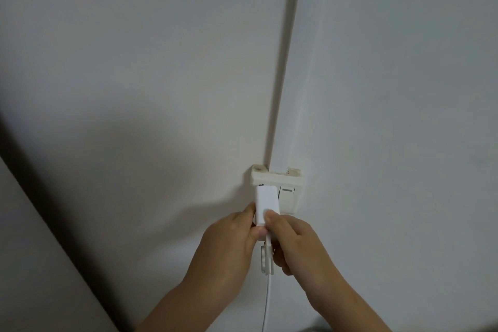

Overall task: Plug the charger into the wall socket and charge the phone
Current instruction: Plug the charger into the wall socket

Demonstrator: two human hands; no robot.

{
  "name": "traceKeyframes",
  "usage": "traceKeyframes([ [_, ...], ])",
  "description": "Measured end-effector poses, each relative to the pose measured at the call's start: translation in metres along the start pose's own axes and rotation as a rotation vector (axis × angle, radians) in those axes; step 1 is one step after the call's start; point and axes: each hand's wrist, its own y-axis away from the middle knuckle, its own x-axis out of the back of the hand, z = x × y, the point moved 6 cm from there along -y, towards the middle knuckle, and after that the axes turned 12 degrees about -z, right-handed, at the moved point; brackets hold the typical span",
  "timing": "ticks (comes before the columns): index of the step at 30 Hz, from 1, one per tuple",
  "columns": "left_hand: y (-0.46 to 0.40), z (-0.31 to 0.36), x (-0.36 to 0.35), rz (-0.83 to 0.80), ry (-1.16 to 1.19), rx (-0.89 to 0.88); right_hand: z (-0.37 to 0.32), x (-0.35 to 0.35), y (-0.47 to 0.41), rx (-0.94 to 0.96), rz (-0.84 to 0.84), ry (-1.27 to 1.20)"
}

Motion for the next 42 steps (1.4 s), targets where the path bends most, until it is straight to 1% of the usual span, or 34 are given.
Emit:
traceKeyframes([
  [3,0.000,0.000,-0.001,0.021,-0.022,-0.018,0.002,0.000,-0.001,0.019,-0.016,-0.026],
  [9,0.001,-0.003,-0.003,0.045,-0.028,-0.004,0.001,0.000,-0.001,0.070,-0.032,-0.001],
  [14,0.000,0.003,0.004,0.066,-0.025,-0.036,-0.001,-0.001,0.000,0.046,-0.041,-0.087],
  [17,-0.001,0.006,0.007,0.064,-0.008,-0.047,-0.002,-0.001,-0.001,0.043,-0.031,-0.105],
  [23,0.001,0.004,0.003,0.070,0.012,-0.036,-0.001,-0.002,0.000,0.074,0.014,-0.059],
  [29,0.004,-0.004,-0.003,0.049,-0.013,-0.010,0.000,-0.006,0.001,0.040,-0.029,-0.077],
  [33,0.002,-0.004,-0.002,0.041,-0.040,-0.010,-0.002,-0.008,0.000,0.064,-0.062,-0.076],
  [35,0.000,-0.002,0.002,0.048,-0.014,-0.016,-0.005,-0.009,0.000,0.071,-0.081,-0.087],
  [39,-0.009,0.001,0.014,0.055,0.036,-0.002,-0.016,-0.003,-0.002,0.065,-0.067,-0.125],
  [42,-0.016,0.005,0.019,0.040,0.050,-0.002,-0.025,0.003,-0.003,0.051,-0.062,-0.075],
])
